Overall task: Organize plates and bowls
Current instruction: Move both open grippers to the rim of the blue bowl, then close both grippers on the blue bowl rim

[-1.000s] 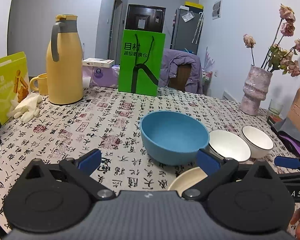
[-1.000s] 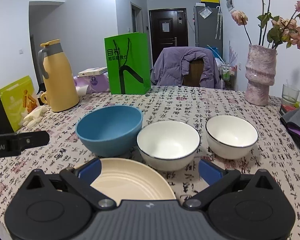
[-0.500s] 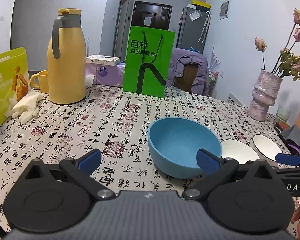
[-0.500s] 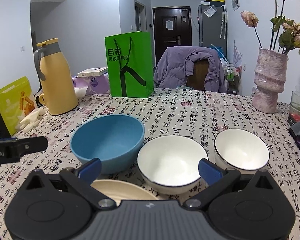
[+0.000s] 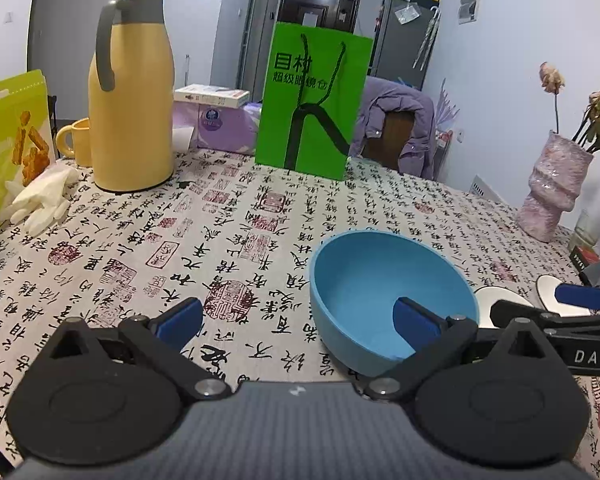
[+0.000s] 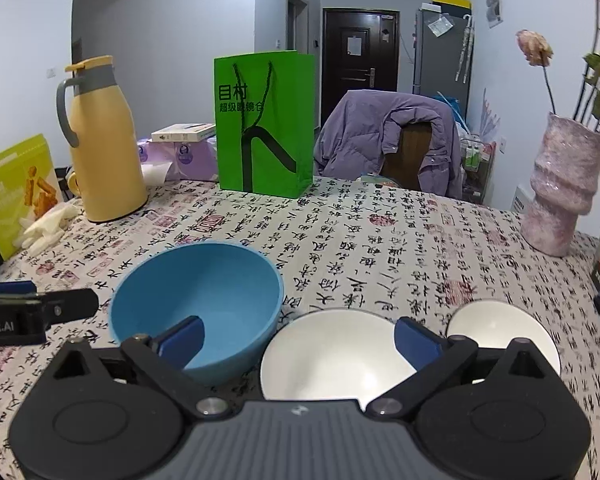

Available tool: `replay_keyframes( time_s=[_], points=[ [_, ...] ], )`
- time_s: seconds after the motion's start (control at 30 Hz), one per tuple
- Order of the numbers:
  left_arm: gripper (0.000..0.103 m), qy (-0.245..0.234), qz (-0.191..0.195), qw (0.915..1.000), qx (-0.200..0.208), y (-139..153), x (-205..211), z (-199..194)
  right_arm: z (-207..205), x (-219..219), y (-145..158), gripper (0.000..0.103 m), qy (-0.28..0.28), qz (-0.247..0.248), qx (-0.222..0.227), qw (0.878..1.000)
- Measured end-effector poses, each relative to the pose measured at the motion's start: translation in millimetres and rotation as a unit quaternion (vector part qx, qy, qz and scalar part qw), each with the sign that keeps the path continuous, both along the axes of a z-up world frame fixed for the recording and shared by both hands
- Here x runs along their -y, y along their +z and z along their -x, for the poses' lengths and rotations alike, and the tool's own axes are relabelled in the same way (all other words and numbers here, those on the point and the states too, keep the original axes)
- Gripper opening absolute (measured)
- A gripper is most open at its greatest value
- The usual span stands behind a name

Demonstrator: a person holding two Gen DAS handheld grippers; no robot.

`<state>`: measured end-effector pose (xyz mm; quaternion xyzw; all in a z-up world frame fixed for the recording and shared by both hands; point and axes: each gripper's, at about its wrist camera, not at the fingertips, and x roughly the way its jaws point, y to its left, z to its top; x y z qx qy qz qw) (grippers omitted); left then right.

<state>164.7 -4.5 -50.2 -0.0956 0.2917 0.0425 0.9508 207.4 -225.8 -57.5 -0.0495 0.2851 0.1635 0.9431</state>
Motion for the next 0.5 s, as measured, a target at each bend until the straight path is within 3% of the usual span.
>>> replay_keyframes(
  time_s=[0.23,0.5],
  points=[
    [0.103,0.017,0.01,0.9992,-0.035,-9.7,-5.3,-25.3,-28.2,-15.6,-3.0,0.087,0.022,0.025,-0.008,0.999],
    [0.099,0.018,0.006,0.9984,-0.054,-15.5,-2.7,-48.1,-58.1,-31.4,-9.4,0.061,0.048,0.036,-0.027,0.998]
  ],
)
